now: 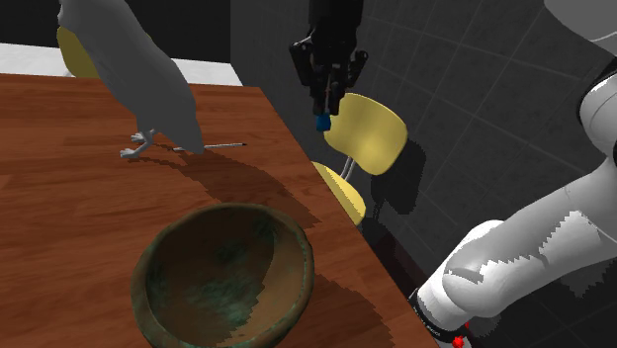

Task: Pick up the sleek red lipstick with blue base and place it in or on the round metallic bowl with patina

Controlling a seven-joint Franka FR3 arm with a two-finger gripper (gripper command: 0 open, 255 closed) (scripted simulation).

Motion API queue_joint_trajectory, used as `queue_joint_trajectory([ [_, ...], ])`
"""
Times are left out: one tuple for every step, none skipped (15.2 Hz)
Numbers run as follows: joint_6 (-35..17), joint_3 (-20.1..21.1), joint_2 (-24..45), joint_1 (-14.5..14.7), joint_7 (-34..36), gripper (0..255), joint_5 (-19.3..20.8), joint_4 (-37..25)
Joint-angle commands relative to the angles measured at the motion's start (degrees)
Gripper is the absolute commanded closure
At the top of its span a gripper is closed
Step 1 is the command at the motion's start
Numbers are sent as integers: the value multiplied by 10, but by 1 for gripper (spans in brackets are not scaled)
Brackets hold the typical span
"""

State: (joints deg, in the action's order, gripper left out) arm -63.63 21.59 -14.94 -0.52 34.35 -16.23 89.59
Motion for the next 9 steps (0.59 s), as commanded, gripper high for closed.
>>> queue_joint_trajectory([
  [2, 9, 2, 5, 17, 255, -5, -7],
  [-1, 19, 2, 10, 33, 255, -11, -8],
  [-4, 29, 3, 15, 48, 255, -16, -9],
  [-8, 39, 4, 19, 64, 255, -21, -12],
  [-11, 49, 6, 24, 81, 255, -26, -14],
  [-15, 60, 9, 29, 97, 255, -30, -18],
  [-18, 71, 13, 34, 114, 255, -33, -22],
  [-22, 82, 17, 39, 131, 255, -36, -27],
  [-26, 93, 23, 44, 148, 255, -39, -32],
])
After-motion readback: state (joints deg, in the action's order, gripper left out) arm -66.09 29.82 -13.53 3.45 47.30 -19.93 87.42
